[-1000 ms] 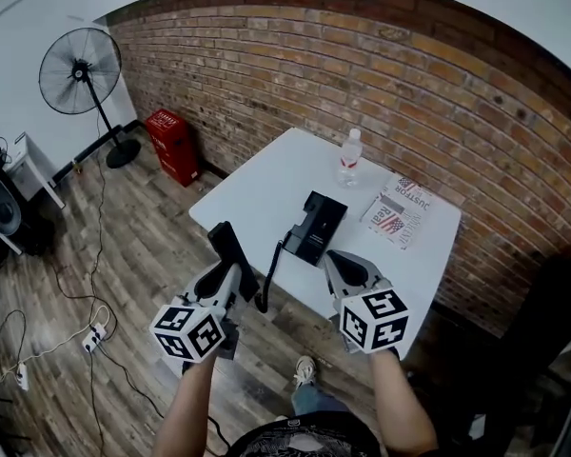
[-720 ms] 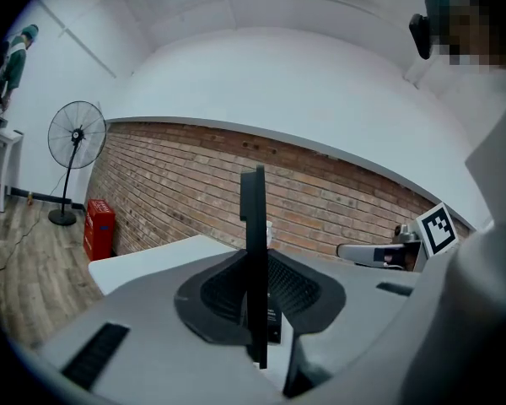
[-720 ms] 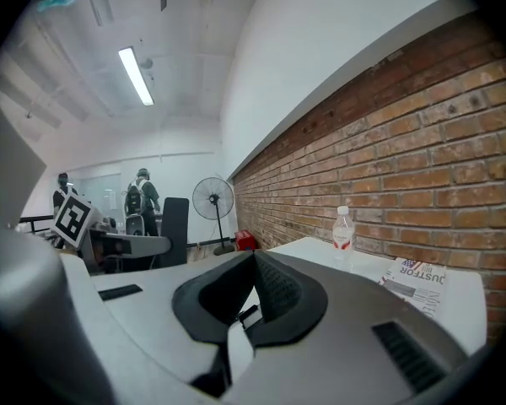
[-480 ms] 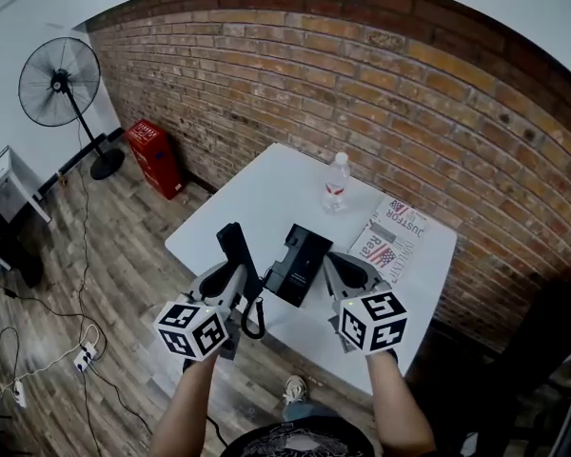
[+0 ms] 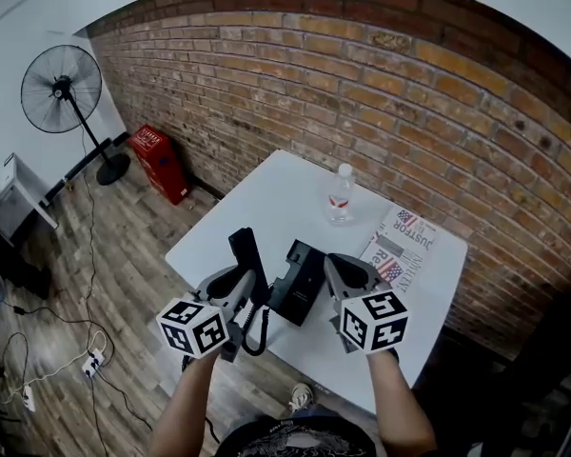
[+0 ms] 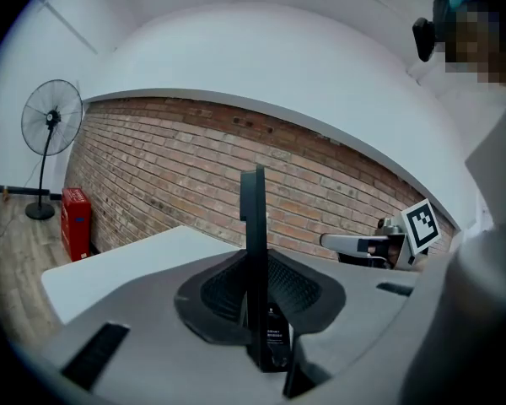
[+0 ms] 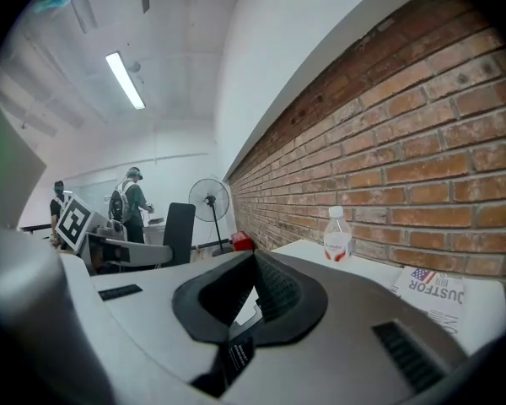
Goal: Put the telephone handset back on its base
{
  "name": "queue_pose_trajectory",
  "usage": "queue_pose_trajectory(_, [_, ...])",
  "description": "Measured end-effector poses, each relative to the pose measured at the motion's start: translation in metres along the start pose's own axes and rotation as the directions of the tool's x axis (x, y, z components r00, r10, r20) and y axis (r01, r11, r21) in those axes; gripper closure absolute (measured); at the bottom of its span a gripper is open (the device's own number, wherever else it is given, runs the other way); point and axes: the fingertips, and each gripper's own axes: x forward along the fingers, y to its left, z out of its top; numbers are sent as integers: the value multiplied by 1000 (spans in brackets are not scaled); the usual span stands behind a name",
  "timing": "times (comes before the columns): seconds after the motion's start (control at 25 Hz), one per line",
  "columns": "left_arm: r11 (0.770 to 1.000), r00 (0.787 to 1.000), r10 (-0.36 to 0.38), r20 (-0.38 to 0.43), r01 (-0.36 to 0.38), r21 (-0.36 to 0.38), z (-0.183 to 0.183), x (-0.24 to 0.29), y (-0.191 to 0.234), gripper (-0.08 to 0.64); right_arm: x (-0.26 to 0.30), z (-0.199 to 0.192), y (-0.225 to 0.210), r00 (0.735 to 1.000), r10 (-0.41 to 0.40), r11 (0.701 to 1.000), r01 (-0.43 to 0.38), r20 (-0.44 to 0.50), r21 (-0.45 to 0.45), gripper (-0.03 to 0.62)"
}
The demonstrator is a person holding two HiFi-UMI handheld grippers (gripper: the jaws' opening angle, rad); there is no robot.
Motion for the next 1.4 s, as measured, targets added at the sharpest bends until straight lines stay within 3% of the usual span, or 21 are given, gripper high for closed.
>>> queue_pose_trajectory(0.24, [991,988,-133,-80,130,-34,-17,10,4,486,8,-6,2,1000,-21,1000,21,-14,1,591])
queue_pose_trajectory(0.44, [963,946,-269,-182,263,-55,-36,22,14,486,17,-11,7,997,-79,997,79,-23,0,591])
queue_pose_trajectory(0.8, [850,797,-526,-295,495,-178,-63,55,23,486,25,-22,3,975,-217,976,218,-50,24,591])
queue_pose_trajectory(1.0, [758,680,-652,-336,591,-275,-76,69,28,486,23,-29,3,953,-297,953,299,-61,42,591])
queue_pose_trajectory(1.08, [723,635,-691,-345,613,-320,-82,75,31,486,22,-31,1,944,-324,944,327,-68,44,591])
queue_pose_trajectory(1.28, [641,546,-767,-335,635,-432,-93,90,40,486,18,-36,-5,920,-382,921,386,-85,45,591])
queue_pose_trajectory(1.4, [589,479,-808,-343,654,-474,-99,96,41,486,14,-39,-9,902,-420,903,426,-95,48,591])
